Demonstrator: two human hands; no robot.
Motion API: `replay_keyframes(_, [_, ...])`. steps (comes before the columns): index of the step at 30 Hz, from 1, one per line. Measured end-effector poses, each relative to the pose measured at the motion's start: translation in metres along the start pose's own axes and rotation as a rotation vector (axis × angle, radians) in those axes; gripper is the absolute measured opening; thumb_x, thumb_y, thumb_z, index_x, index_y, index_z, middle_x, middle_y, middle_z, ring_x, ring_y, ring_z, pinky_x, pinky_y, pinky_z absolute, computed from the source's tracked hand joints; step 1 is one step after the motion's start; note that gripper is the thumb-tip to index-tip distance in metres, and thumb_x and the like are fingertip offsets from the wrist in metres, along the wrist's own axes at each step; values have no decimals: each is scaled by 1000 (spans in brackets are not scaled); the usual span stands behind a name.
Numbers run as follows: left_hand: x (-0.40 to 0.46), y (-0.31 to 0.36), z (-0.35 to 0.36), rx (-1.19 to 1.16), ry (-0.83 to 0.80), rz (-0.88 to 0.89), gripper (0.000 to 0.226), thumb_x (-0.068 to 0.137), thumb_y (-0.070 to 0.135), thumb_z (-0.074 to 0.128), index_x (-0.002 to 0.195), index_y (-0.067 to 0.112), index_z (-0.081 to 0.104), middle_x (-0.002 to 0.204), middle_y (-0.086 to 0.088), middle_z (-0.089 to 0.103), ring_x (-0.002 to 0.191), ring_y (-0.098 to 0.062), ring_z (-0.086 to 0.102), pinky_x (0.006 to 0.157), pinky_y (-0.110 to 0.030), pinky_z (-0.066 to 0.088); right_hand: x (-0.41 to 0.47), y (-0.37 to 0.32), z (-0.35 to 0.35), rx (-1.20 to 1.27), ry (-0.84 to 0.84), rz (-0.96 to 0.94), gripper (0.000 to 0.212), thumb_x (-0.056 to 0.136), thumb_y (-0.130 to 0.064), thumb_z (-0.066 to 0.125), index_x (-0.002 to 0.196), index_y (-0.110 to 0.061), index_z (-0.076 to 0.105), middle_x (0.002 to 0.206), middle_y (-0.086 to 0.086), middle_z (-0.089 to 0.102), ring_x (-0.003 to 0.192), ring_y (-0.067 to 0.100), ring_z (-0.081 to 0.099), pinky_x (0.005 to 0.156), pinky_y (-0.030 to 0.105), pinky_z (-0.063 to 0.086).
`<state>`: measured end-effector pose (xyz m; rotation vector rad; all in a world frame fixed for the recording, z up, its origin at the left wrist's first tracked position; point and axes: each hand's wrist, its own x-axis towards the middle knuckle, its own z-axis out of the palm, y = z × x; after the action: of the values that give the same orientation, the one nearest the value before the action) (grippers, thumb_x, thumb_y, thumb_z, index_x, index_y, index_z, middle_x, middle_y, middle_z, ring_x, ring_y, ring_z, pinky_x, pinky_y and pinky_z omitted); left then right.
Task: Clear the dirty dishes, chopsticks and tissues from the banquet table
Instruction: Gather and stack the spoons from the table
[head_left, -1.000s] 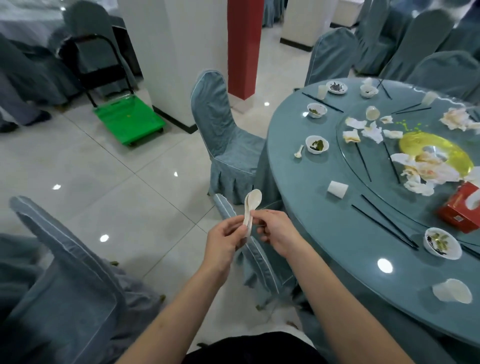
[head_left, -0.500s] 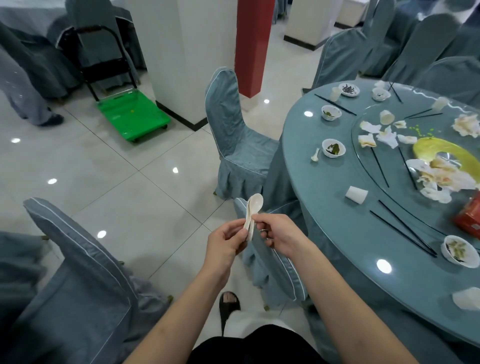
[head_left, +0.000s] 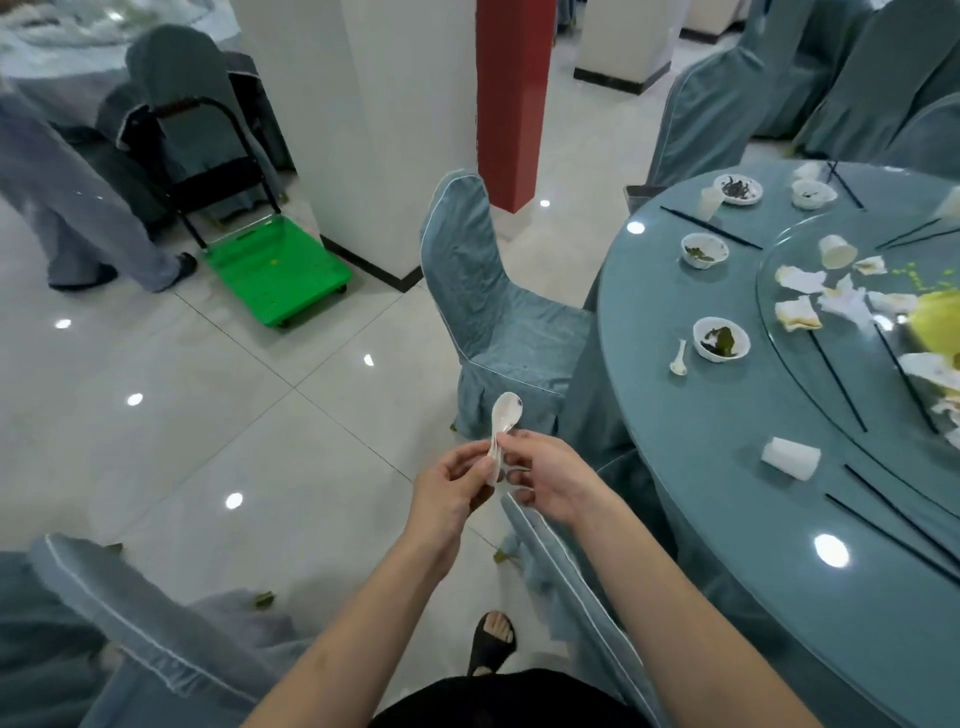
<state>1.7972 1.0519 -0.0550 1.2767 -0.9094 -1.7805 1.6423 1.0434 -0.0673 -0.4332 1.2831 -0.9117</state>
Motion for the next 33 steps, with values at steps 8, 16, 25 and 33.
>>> replay_keyframes(8, [69,30,33,118,-107,24,22,95,7,69,114,14,76,100,-7,79,87,-14,71,78,-24,55,46,-46,-23,75,101,-70,15,97,-23,66,104,-13,74,83,5,68,65,14,53,52,25,35])
replay_keyframes(16, [135,48,53,212,-283,-6,28,92,3,70,117,13,73,105,-7,79,102,-19,74,80,-22,54,80,-75,-46,160,256,-136,13,94,-20,68,99,-10,74,86,9,66,61,14,50,51,26,29])
replay_keyframes(25, [239,93,50,264,-447,-89,24,95,1,66,115,11,74,105,-13,78,92,-19,70,83,-30,54,144,-118,-31,303,452,-202,13,92,-21,71,98,-9,72,86,11,68,60,19,53,46,25,28])
replay_keyframes(33, [307,141,35,309,-561,-109,21,97,0,64,110,11,75,103,-15,78,88,-20,67,79,-27,54,192,-151,3,419,625,-249,21,89,-22,74,103,-6,75,79,3,65,56,12,49,48,25,28])
